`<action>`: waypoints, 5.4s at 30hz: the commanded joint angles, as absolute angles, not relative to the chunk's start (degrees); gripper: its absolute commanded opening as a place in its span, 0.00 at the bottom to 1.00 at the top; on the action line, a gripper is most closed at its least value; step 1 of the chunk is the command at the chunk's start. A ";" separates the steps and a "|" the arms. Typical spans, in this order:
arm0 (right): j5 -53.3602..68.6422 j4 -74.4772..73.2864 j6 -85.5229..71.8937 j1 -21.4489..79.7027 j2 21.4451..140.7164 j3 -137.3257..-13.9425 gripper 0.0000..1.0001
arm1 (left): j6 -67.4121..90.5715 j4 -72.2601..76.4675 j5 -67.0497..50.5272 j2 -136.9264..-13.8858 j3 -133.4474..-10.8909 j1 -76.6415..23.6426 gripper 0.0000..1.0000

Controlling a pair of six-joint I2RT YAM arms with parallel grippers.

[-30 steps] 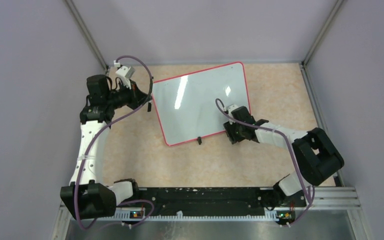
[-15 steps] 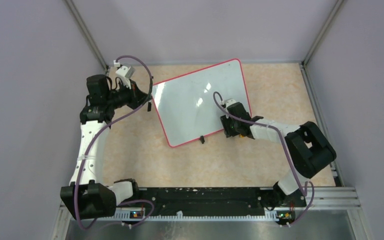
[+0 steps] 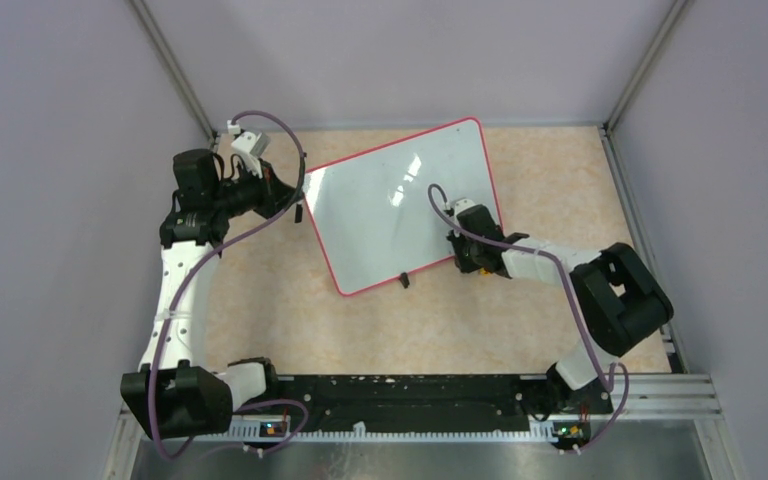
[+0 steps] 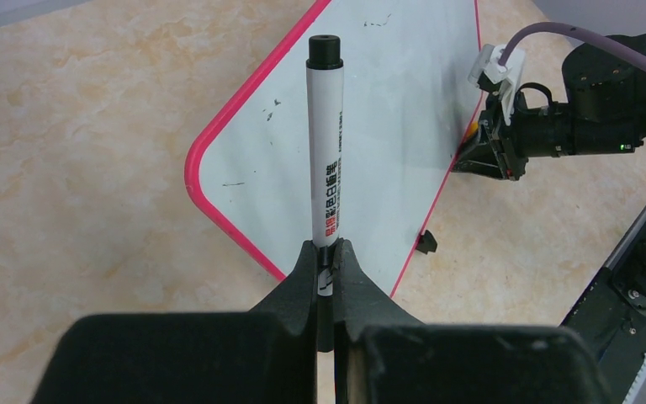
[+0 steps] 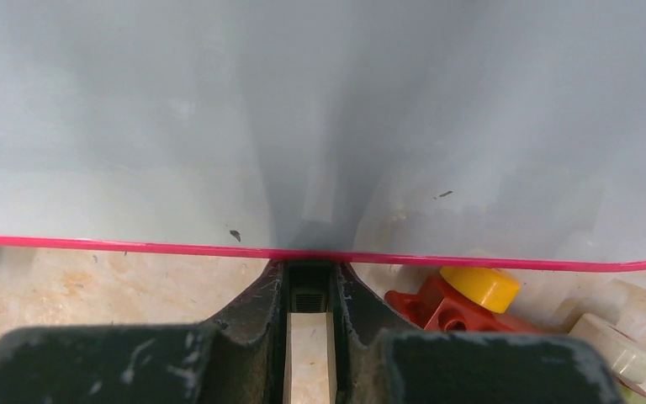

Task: Write a sentence on the whiteboard
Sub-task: Move the whiteboard to the center of the board, then pass from the left arm to the right, then pass from the right arm to the left

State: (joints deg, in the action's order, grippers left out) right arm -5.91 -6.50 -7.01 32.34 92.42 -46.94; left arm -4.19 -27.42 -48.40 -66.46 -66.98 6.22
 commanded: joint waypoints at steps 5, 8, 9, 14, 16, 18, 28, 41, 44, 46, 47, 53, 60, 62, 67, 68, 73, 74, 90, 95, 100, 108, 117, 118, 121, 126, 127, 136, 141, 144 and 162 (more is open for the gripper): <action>-1.39 -15.06 -1.56 30.94 87.19 -45.55 0.00 | -4.12 -26.54 -48.91 -64.51 -69.51 6.24 0.00; -2.41 -18.27 1.68 30.87 87.06 -45.05 0.00 | -4.04 -26.54 -49.02 -64.51 -69.65 6.24 0.00; -2.72 -18.83 2.66 30.74 86.83 -44.68 0.00 | -4.03 -26.54 -49.04 -64.51 -69.69 6.24 0.00; -3.28 -20.97 5.94 29.48 86.04 -43.25 0.00 | -3.96 -26.59 -49.21 -64.60 -70.17 6.24 0.00; -3.98 -20.98 7.33 28.84 85.33 -42.58 0.00 | -3.86 -26.54 -49.13 -64.60 -70.26 6.24 0.00; -4.14 -21.35 8.57 28.20 84.50 -42.20 0.00 | -3.95 -26.54 -49.13 -64.52 -70.30 6.24 0.00; -0.25 -24.02 13.00 27.42 81.75 -42.15 0.08 | -3.81 -26.63 -49.98 -65.25 -70.85 6.19 0.00; 11.00 -35.65 18.02 26.90 69.38 -51.10 0.83 | -6.99 -30.83 -51.63 -68.07 -78.36 1.38 0.00; 18.00 -39.52 17.19 26.58 67.78 -57.97 0.84 | -10.17 -32.98 -50.29 -69.33 -81.25 -4.63 0.00; 23.48 -41.78 15.22 26.23 67.75 -64.32 0.84 | -11.62 -34.44 -50.69 -70.56 -83.30 -7.66 0.00; 27.23 -42.61 14.09 25.74 67.74 -67.23 0.84 | -12.14 -34.87 -51.58 -71.00 -83.92 -8.70 0.00; 42.90 -40.73 1.52 22.31 69.94 -81.14 0.84 | -18.54 -39.33 -50.68 -72.44 -85.89 -17.98 0.00; 52.15 -31.45 -11.58 22.31 71.36 -82.72 0.81 | -21.76 -42.25 -42.92 -74.41 -87.22 -29.48 0.00; 53.63 -29.66 -13.53 22.62 71.28 -81.68 0.81 | -21.86 -42.55 -41.92 -75.20 -87.74 -31.21 0.00; 54.17 -29.11 -13.90 24.24 71.84 -80.88 0.77 | -22.66 -44.08 -39.63 -78.35 -89.82 -35.17 0.00; 53.72 -29.14 -13.98 24.56 72.01 -80.86 0.76 | -22.84 -44.18 -39.12 -78.85 -90.19 -35.74 0.00; 49.89 -29.26 -13.82 26.37 73.43 -80.25 0.61 | -23.55 -44.90 -36.17 -80.64 -91.85 -38.59 0.00; 49.50 -29.42 -13.70 26.85 73.73 -80.17 0.59 | -23.55 -44.91 -35.89 -80.90 -92.11 -38.87 0.00; 47.48 -28.33 -14.53 29.00 76.53 -79.77 0.27 | -23.72 -45.72 -35.01 -82.68 -93.91 -41.65 0.00; 48.52 -28.22 -14.50 29.09 76.74 -79.45 0.00 | -23.90 -45.76 -34.41 -82.87 -94.29 -41.84 0.00; 49.30 -28.95 -13.66 28.82 76.47 -79.27 0.00 | -23.13 -45.93 -32.65 -82.79 -94.70 -41.77 0.06; 54.38 -18.92 -25.57 19.79 74.82 -80.19 0.00 | -20.53 -41.85 -32.99 -77.16 -89.79 -37.05 0.90; 59.05 -9.47 -34.63 19.91 73.41 -75.03 0.00 | -18.22 -38.73 -35.05 -77.68 -88.72 -37.01 0.84; 59.54 -9.06 -35.23 19.87 73.18 -74.87 0.00 | -17.93 -38.76 -34.88 -78.03 -89.03 -37.00 0.82; 60.54 -8.98 -34.56 20.06 72.45 -74.49 0.00 | -17.82 -38.48 -35.43 -78.00 -89.08 -37.04 0.74; 62.99 -8.31 -33.33 20.78 72.05 -74.08 0.00 | -16.67 -38.50 -38.87 -78.35 -88.79 -37.00 0.60; 63.41 -8.11 -33.13 20.97 72.13 -74.15 0.00 | -16.17 -38.50 -39.53 -78.70 -88.82 -37.00 0.60; 64.54 -10.77 -29.51 21.53 72.23 -74.81 0.00 | -14.95 -40.01 -45.10 -79.75 -89.49 -36.95 0.08; 64.91 -16.85 -24.48 21.58 72.51 -75.00 0.23 | -19.77 -42.11 -41.97 -78.90 -89.48 -36.91 0.00; 61.80 -20.34 -24.46 21.62 72.68 -75.17 0.42 | -23.69 -44.95 -40.72 -78.94 -90.24 -37.04 0.00; 60.70 -28.38 -17.37 27.13 76.72 -78.24 0.39 | -24.72 -47.05 -40.46 -80.57 -90.47 -37.71 0.00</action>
State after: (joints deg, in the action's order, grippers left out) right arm 61.67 -27.77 -19.59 25.91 76.49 -75.18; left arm -24.82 -48.07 -39.38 -80.64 -88.92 -37.30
